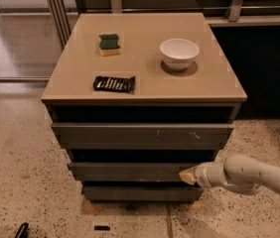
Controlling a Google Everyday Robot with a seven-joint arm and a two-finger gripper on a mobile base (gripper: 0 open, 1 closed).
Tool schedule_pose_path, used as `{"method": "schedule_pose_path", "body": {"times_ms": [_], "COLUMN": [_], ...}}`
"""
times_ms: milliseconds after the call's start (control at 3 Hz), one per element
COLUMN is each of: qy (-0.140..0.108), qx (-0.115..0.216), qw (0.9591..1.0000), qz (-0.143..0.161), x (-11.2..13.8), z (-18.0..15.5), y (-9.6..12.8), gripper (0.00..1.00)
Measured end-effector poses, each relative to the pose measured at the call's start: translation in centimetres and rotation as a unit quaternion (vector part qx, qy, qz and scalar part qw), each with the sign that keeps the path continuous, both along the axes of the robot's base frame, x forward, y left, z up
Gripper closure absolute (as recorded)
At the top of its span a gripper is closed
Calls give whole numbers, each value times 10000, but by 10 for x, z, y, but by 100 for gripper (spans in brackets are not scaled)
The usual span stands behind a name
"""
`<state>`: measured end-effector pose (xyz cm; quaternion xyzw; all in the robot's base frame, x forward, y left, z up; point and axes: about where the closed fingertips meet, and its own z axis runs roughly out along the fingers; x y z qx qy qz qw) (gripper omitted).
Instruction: Close middle drawer
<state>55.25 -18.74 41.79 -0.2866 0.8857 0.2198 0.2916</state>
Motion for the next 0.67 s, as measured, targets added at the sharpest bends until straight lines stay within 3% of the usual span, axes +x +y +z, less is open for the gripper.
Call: {"method": "schedule_pose_path", "body": {"times_ms": [667], "qy": [-26], "qx": [-311], "qw": [9995], "qz": [-26], "x": [12], "z": [-6], "y": [-7], "gripper": [100]}}
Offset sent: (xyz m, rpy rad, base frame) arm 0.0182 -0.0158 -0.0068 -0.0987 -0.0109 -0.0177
